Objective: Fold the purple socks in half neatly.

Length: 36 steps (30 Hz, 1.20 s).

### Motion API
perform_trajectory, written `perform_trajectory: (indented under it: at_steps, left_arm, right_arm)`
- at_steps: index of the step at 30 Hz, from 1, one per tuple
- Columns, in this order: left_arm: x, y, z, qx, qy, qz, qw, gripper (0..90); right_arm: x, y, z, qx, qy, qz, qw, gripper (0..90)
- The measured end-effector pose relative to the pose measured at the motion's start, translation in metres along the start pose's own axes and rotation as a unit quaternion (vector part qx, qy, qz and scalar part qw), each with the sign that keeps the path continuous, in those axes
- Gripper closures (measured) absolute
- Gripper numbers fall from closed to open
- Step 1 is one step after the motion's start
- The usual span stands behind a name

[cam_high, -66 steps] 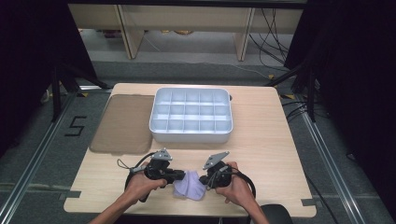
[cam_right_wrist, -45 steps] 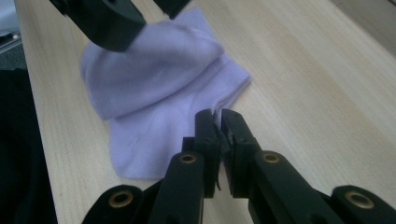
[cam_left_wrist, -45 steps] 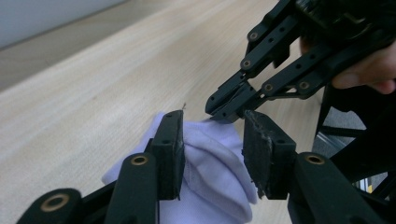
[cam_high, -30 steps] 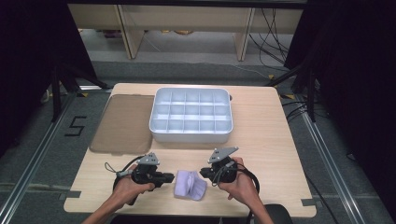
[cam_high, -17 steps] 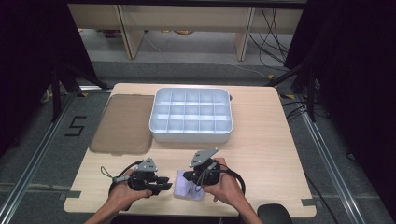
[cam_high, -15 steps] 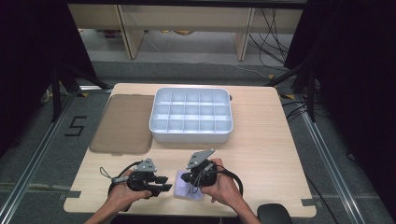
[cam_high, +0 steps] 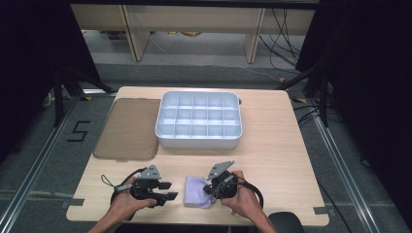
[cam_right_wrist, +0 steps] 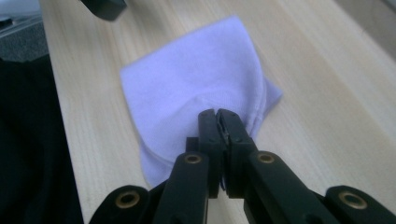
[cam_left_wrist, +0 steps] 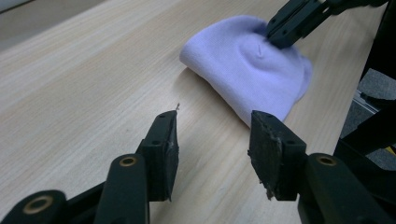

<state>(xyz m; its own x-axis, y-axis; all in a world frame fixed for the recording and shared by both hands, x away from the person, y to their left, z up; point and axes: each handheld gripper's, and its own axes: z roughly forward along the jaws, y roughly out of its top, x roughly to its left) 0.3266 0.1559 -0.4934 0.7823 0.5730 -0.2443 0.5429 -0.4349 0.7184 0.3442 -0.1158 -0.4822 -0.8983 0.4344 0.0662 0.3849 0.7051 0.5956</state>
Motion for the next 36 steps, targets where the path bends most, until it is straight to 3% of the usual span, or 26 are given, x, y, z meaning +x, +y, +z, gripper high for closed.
perform_trajectory:
  at_steps: [2, 4, 5, 7, 8, 10, 13, 16, 18, 20, 22, 26, 29, 30, 31, 33, 35, 36]
  left_arm:
    - [-0.001, 0.001, -0.001, -0.007, -0.002, 0.004, 1.0, 53.8]
    - [-0.003, 0.003, -0.002, -0.02, -0.01, 0.007, 0.9997, 55.7]
    - [-0.004, 0.003, -0.002, -0.022, -0.011, 0.005, 0.9997, 57.3]
    - [-0.009, 0.008, 0.0, -0.039, -0.016, 0.008, 0.9991, 59.3]
    - [-0.011, 0.011, 0.001, -0.039, -0.02, 0.022, 0.9988, 59.8]
    - [-0.016, 0.016, 0.008, -0.04, -0.021, 0.027, 0.9986, 60.7]
    - [-0.017, 0.023, 0.02, -0.031, -0.019, 0.042, 0.9985, 63.5]
    - [-0.013, 0.031, 0.034, -0.027, -0.014, 0.043, 0.9986, 71.3]
    - [-0.01, 0.034, 0.041, -0.02, -0.005, 0.061, 0.9979, 77.8]
    - [-0.005, 0.034, 0.049, 0.008, 0.015, 0.075, 0.9971, 80.5]
    - [-0.001, 0.03, 0.056, 0.023, 0.021, 0.065, 0.9974, 81.2]
    - [-0.002, 0.029, 0.055, 0.019, 0.028, 0.074, 0.9967, 81.5]
    - [-0.003, 0.03, 0.055, 0.021, 0.029, 0.079, 0.9963, 81.1]
    - [-0.003, 0.029, 0.056, 0.02, 0.033, 0.073, 0.9966, 81.1]
    - [-0.003, 0.03, 0.055, 0.018, 0.031, 0.081, 0.9961, 81.3]
    - [-0.005, 0.031, 0.054, 0.012, 0.032, 0.083, 0.996, 82.9]
    - [-0.008, 0.031, 0.053, 0.0, 0.031, 0.069, 0.9971, 86.0]
    - [-0.009, 0.032, 0.051, 0.005, 0.029, 0.079, 0.9964, 86.6]
  right_arm:
    - [-0.001, -0.002, 0.003, 0.016, -0.003, 0.004, 0.9999, 89.0]
    - [-0.002, -0.003, 0.005, 0.014, 0.005, 0.008, 0.9999, 89.2]
    - [0.0, -0.003, 0.004, 0.025, 0.007, 0.024, 0.9994, 89.2]
    - [0.0, -0.004, 0.005, 0.02, 0.012, 0.027, 0.9994, 89.2]
    - [-0.001, -0.004, 0.006, 0.02, 0.01, 0.026, 0.9994, 89.2]
    - [0.0, -0.003, 0.006, 0.021, 0.012, 0.027, 0.9993, 89.1]
    - [-0.003, -0.004, 0.007, 0.011, 0.005, 0.009, 0.9999, 89.1]
    - [-0.002, -0.004, 0.006, 0.012, 0.006, 0.014, 0.9998, 89.1]
    - [-0.003, -0.004, 0.006, 0.013, 0.004, 0.014, 0.9998, 89.2]
    - [-0.003, -0.004, 0.006, 0.011, 0.003, 0.013, 0.9998, 89.2]
    - [-0.003, -0.004, 0.007, 0.01, 0.006, 0.008, 0.9999, 89.2]
    - [-0.003, -0.004, 0.006, 0.01, 0.006, 0.007, 0.9999, 89.1]
    - [-0.001, -0.002, 0.002, 0.018, 0.01, 0.031, 0.9993, 87.4]
    - [-0.002, -0.001, 0.001, 0.001, 0.002, 0.018, 0.9998, 87.4]
    - [-0.003, 0.002, -0.002, -0.006, -0.005, 0.009, 0.9999, 87.4]
    - [-0.003, 0.007, -0.005, -0.024, -0.013, 0.007, 0.9996, 87.7]
    - [-0.005, 0.013, -0.005, -0.023, -0.023, 0.002, 0.9995, 88.6]
    - [-0.007, 0.015, -0.003, -0.021, -0.024, 0.0, 0.9995, 88.8]
